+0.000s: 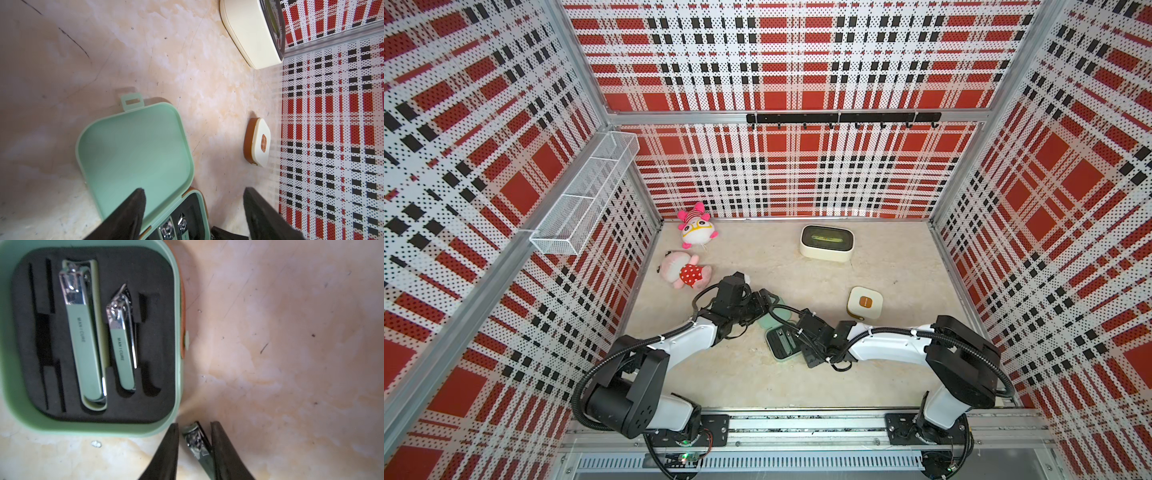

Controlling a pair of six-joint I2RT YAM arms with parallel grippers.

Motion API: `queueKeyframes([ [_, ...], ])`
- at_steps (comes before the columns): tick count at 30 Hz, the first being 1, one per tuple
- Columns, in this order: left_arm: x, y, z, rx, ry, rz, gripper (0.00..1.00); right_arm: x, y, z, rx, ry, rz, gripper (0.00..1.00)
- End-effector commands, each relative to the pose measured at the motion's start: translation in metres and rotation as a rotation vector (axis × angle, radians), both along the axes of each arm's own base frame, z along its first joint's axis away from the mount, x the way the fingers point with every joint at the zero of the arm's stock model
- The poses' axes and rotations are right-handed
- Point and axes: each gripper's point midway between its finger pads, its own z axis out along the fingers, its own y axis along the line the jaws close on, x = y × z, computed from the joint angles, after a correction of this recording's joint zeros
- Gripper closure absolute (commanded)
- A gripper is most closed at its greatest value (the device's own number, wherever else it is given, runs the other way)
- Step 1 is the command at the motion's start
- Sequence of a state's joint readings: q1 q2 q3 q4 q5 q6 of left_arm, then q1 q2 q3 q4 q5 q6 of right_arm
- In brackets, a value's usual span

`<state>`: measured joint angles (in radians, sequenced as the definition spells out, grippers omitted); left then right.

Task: Organize nail clipper sets
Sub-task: Pick up the nail clipper from the center of the board.

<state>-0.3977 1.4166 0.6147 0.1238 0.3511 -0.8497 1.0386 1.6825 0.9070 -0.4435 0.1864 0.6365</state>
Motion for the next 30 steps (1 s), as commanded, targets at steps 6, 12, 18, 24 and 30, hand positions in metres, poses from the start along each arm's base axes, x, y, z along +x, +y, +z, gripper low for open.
queueKeyframes([
  [6, 0.008, 0.003, 0.004, -0.005, -0.025, -0.003, 0.22, -0.002, -0.002, -0.006, -0.014, 0.005, -0.005, 0.79],
  [12, 0.013, 0.003, 0.003, 0.0, -0.024, -0.008, 0.22, -0.001, -0.002, 0.001, -0.006, -0.005, -0.017, 0.85],
  [18, 0.017, 0.0, -0.001, 0.006, -0.02, -0.018, 0.22, 0.01, -0.002, 0.022, -0.005, -0.068, -0.036, 0.86],
  [24, 0.019, 0.002, -0.011, 0.016, -0.009, -0.013, 0.22, 0.024, 0.008, 0.048, 0.034, -0.133, -0.037, 0.86],
  [30, 0.018, 0.006, -0.025, 0.027, 0.014, -0.005, 0.22, 0.045, 0.036, 0.064, 0.093, -0.191, -0.012, 0.86],
])
